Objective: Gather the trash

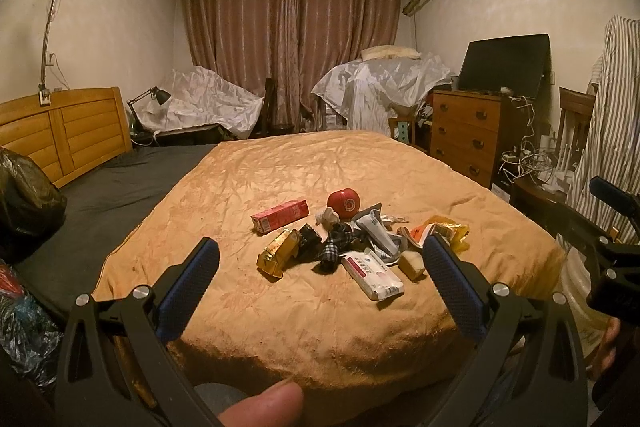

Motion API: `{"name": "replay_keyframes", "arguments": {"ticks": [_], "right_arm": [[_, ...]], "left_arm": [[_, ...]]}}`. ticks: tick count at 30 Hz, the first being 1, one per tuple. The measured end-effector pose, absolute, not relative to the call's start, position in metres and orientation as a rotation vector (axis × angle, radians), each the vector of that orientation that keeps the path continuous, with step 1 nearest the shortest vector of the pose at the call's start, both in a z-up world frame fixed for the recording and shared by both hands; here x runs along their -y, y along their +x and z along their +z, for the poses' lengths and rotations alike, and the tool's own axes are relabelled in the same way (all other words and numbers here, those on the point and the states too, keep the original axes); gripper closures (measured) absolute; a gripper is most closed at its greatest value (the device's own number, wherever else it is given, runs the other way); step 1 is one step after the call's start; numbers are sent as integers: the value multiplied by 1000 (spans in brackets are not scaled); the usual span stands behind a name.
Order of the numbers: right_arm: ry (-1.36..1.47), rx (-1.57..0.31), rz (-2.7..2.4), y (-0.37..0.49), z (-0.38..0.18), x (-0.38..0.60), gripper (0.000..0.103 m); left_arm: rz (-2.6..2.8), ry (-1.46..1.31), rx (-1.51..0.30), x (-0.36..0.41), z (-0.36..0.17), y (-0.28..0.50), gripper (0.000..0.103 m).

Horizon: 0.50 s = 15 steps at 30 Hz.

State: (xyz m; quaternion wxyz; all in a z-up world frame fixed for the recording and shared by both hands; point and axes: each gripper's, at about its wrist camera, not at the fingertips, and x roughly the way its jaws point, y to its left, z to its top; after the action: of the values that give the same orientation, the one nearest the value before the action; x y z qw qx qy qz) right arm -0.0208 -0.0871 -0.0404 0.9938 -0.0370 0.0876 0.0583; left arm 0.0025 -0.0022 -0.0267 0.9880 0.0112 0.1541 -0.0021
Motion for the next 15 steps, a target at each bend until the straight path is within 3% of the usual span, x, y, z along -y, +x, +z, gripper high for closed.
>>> {"name": "replay_keyframes", "arguments": {"ticks": [15], "right_arm": [[-75, -180, 117, -19, -44, 88, 4]], "left_arm": [[0, 25, -329, 0, -33, 7, 5]]}}
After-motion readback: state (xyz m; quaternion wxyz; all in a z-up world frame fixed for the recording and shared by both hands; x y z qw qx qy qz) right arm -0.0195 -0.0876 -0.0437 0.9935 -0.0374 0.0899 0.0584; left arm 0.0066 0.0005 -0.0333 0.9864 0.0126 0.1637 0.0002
